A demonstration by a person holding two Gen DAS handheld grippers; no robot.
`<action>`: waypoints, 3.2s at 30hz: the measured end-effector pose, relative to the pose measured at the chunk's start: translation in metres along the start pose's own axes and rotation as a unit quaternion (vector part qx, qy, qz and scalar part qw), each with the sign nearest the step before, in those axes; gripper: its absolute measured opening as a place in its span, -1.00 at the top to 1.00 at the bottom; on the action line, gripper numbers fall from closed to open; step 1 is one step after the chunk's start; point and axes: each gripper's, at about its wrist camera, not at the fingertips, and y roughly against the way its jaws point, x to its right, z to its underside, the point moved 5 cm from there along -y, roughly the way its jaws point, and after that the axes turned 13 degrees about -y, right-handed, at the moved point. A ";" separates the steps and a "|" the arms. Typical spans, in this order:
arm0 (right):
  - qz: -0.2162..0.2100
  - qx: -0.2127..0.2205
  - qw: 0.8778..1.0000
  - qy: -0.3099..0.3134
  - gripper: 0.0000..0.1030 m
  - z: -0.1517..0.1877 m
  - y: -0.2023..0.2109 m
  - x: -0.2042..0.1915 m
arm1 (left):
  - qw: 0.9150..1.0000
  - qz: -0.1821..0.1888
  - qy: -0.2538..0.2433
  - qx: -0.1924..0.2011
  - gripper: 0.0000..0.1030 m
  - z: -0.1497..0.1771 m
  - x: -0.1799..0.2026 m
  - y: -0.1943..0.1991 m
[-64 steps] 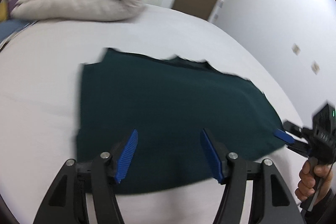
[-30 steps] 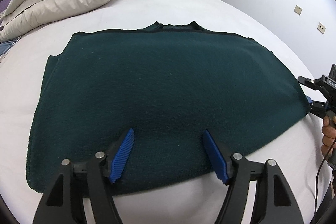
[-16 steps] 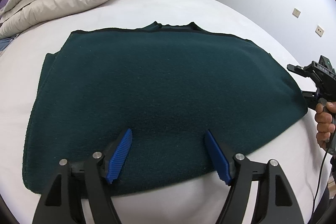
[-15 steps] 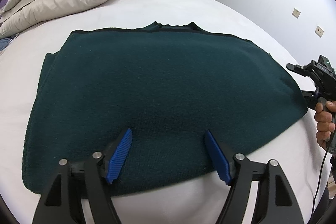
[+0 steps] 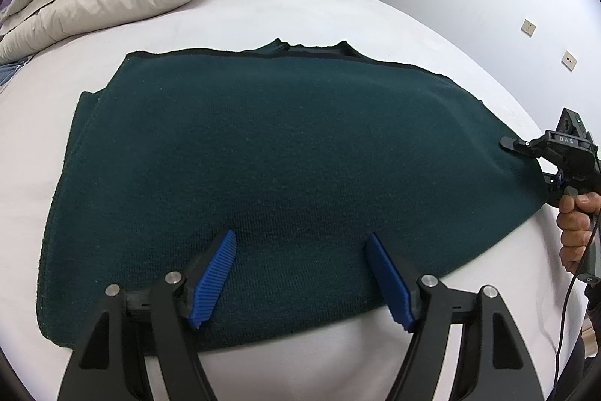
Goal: Fold small clothes
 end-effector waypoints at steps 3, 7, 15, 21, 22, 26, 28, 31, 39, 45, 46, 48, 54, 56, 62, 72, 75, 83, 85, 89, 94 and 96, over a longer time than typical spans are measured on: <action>0.007 0.000 1.000 -0.008 0.67 -0.002 0.000 0.004 | 1.000 0.003 0.002 0.000 -0.45 0.000 -0.001 0.001; 0.025 0.010 1.000 -0.006 0.71 -0.001 -0.001 0.002 | 1.000 0.011 0.011 0.002 -0.45 -0.001 -0.003 0.002; 0.135 0.059 0.986 0.072 0.75 0.009 -0.001 -0.031 | 0.994 0.060 0.086 0.028 -0.45 -0.015 -0.021 0.018; 0.189 0.079 0.964 0.169 0.75 0.035 -0.015 -0.093 | 0.985 0.098 0.131 0.059 -0.44 -0.027 -0.044 0.032; 0.191 0.079 0.957 0.203 0.75 0.049 -0.021 -0.114 | 0.983 0.105 0.140 0.064 -0.44 -0.029 -0.049 0.034; 0.195 0.044 0.917 0.346 0.75 0.119 -0.065 -0.180 | 0.965 0.161 0.185 0.089 -0.45 -0.040 -0.066 0.039; 0.218 0.021 0.897 0.384 0.75 0.141 -0.093 -0.183 | 0.948 0.203 0.226 0.093 -0.45 -0.044 -0.073 0.034; 0.215 0.005 0.900 0.380 0.75 0.154 -0.117 -0.179 | 0.926 0.250 0.267 0.095 -0.51 -0.050 -0.077 0.027; 0.222 0.026 0.878 0.423 0.75 0.169 -0.120 -0.173 | 0.916 0.293 0.272 0.014 -0.63 -0.089 -0.045 -0.028; 0.221 0.034 0.864 0.452 0.74 0.184 -0.116 -0.176 | 0.917 0.310 0.249 -0.027 -0.01 -0.115 -0.019 -0.058; 0.220 0.033 0.863 0.453 0.74 0.186 -0.115 -0.175 | 0.916 0.315 0.247 -0.038 0.30 -0.116 -0.016 -0.062; 0.216 0.029 0.866 0.451 0.70 0.187 -0.114 -0.175 | 0.919 0.310 0.239 -0.050 0.64 -0.116 -0.012 -0.068; 0.176 0.008 0.881 0.438 0.38 0.202 -0.089 -0.170 | 0.920 0.306 0.238 -0.051 0.74 -0.108 -0.014 -0.067; 0.145 0.015 0.890 0.432 0.26 0.210 -0.065 -0.168 | 0.920 0.307 0.240 -0.049 0.74 -0.105 -0.019 -0.064; 0.080 0.049 0.927 0.363 0.15 0.199 -0.011 -0.149 | 0.920 0.303 0.247 -0.035 0.75 -0.097 -0.033 -0.053; 0.102 0.051 0.940 0.322 0.11 0.175 -0.021 -0.121 | 0.933 0.274 0.232 -0.017 0.75 -0.090 -0.070 -0.015; 0.105 0.042 0.938 0.327 0.11 0.183 -0.037 -0.122 | 0.936 0.264 0.233 -0.014 0.75 -0.086 -0.089 -0.007; 0.107 0.006 0.929 0.353 0.11 0.203 -0.081 -0.134 | 0.943 0.225 0.243 -0.014 0.75 -0.068 -0.132 0.014; 0.113 -0.001 0.925 0.364 0.11 0.213 -0.096 -0.142 | 0.944 0.222 0.245 -0.017 0.75 -0.065 -0.136 0.015; 0.122 -0.006 0.914 0.388 0.11 0.230 -0.116 -0.155 | 0.946 0.217 0.241 -0.021 0.75 -0.063 -0.139 0.020; 0.128 -0.016 0.908 0.399 0.11 0.240 -0.125 -0.152 | 0.944 0.217 0.248 -0.022 0.75 -0.059 -0.146 0.021; 0.138 -0.015 0.904 0.405 0.10 0.243 -0.128 -0.148 | 0.943 0.216 0.251 -0.032 0.73 -0.051 -0.155 0.017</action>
